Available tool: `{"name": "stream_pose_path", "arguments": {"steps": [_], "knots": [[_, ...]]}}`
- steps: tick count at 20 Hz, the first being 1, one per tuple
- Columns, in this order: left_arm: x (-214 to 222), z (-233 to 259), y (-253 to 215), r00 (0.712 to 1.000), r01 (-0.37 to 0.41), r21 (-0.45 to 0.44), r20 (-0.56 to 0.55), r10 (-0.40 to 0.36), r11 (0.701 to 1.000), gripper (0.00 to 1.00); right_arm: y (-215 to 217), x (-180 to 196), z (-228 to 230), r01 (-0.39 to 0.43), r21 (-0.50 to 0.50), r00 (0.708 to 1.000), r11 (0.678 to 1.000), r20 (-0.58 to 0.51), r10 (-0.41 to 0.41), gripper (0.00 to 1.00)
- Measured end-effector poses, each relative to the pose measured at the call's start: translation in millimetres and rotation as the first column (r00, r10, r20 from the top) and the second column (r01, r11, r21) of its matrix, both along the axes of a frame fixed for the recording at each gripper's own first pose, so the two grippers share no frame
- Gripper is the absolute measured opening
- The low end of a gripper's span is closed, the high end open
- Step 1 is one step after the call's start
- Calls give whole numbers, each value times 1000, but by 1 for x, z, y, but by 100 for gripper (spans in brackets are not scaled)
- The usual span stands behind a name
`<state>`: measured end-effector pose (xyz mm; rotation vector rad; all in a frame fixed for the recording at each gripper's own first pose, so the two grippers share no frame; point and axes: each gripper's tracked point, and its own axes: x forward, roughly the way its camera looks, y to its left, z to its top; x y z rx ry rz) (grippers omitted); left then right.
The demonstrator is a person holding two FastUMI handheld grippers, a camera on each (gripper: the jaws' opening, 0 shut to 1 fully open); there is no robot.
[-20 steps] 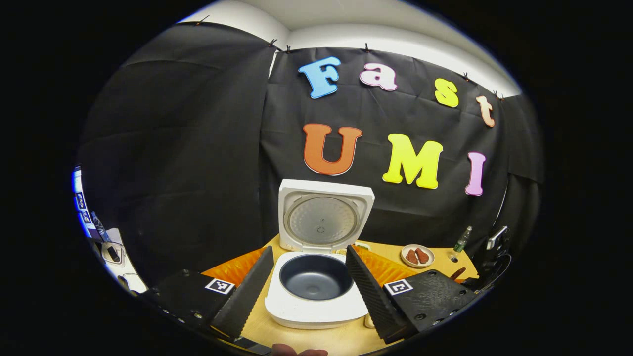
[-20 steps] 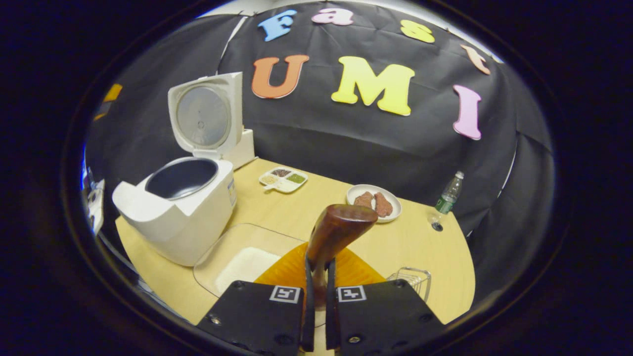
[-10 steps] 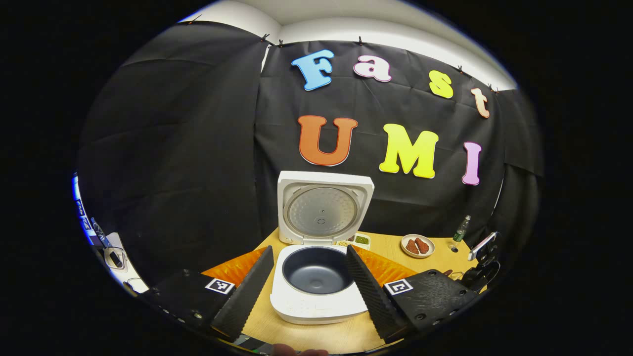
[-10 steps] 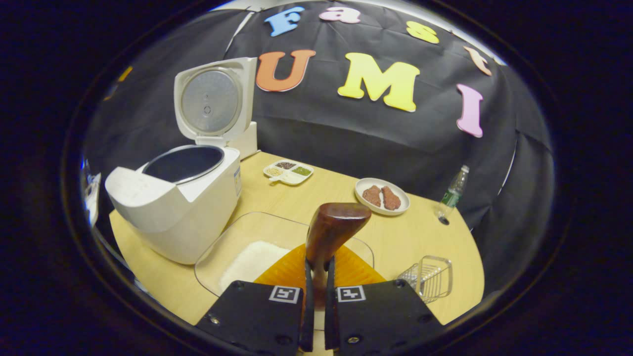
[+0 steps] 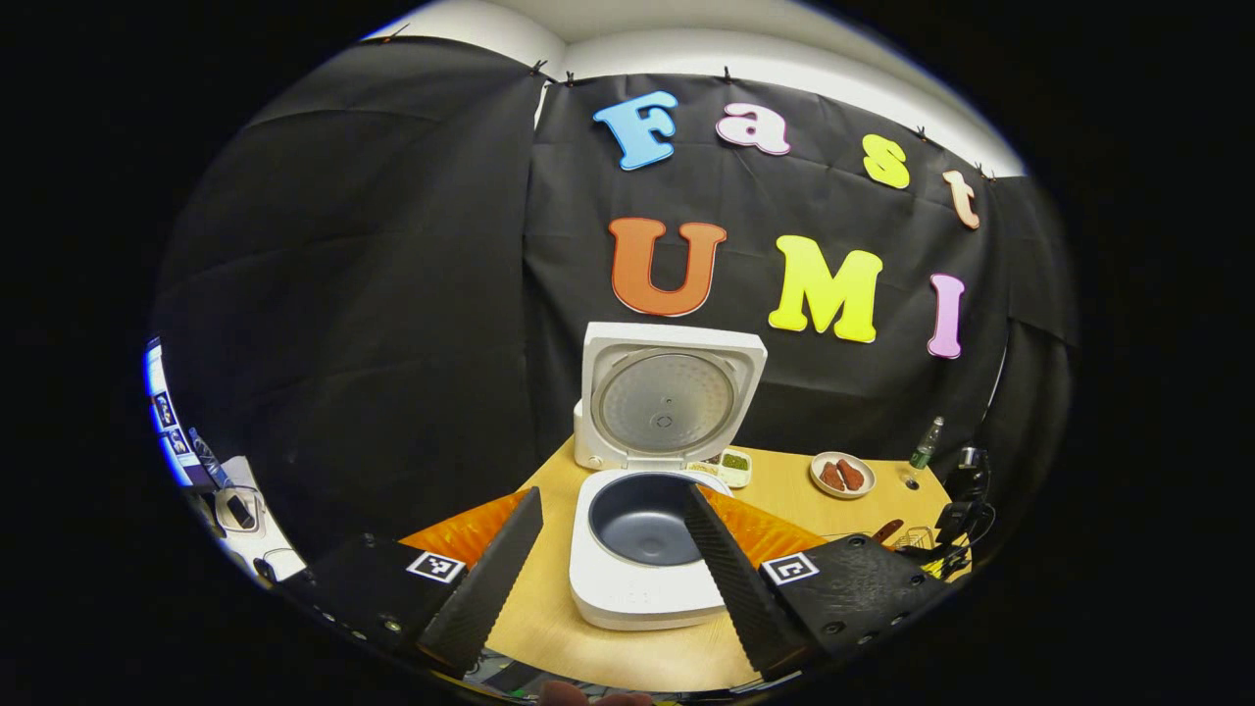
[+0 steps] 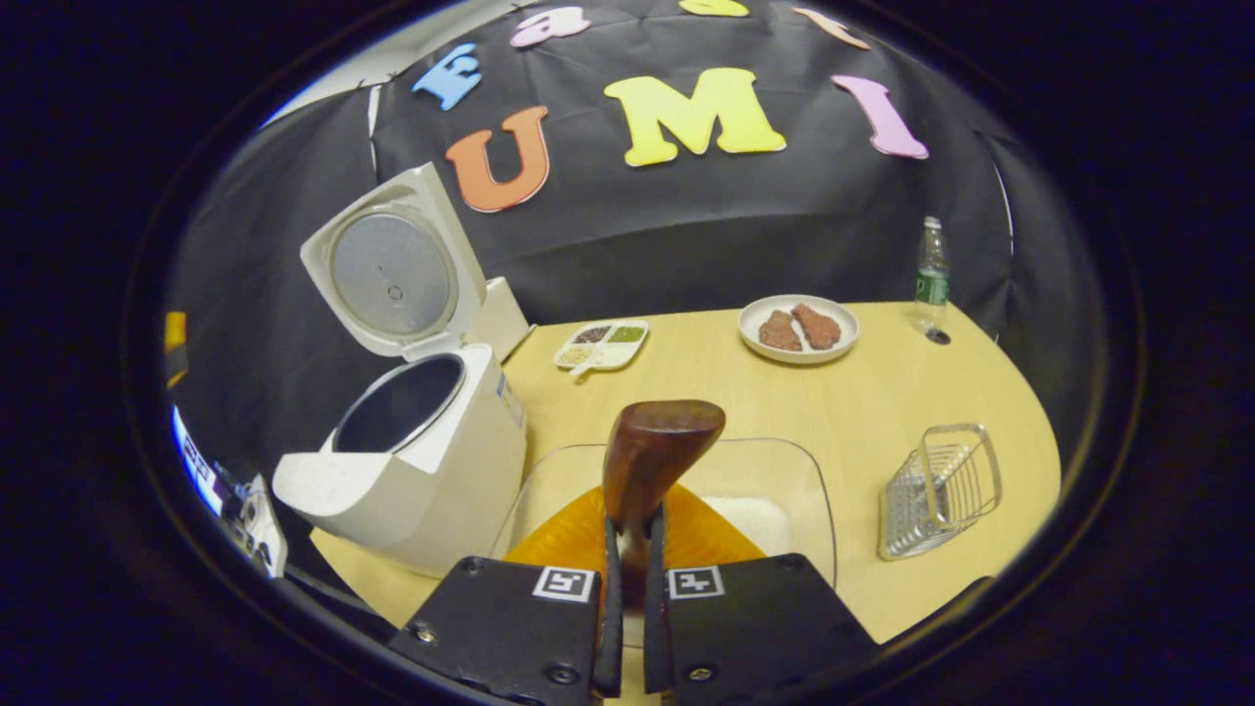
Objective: Close the left gripper, press the button to open the rice cooker; take a wooden spoon from the chopstick holder with the right hand, scoop a spoonful of rice and pour it into the rice cooker, then put the wooden spoon back into the chopstick holder.
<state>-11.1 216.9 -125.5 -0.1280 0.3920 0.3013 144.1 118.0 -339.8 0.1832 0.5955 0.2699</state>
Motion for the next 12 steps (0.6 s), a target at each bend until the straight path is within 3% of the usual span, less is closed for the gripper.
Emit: {"name": "stream_pose_path", "arguments": {"steps": [5, 9, 12], "knots": [[-5, 3, -6, 1000, 4, 29, -22, -3, 1000, 95, 4, 2, -1, 59, 219, 997, 974, -61, -46, 14], [-4, 5, -16, 1000, 12, 40, -29, -10, 999, 95, -5, 6, -7, 150, 381, 985, 912, -135, -105, 14], [0, 11, -29, 1000, 18, 38, -21, -17, 999, 94, -5, 5, -7, 167, 455, 982, 874, -156, -106, 14]]}}
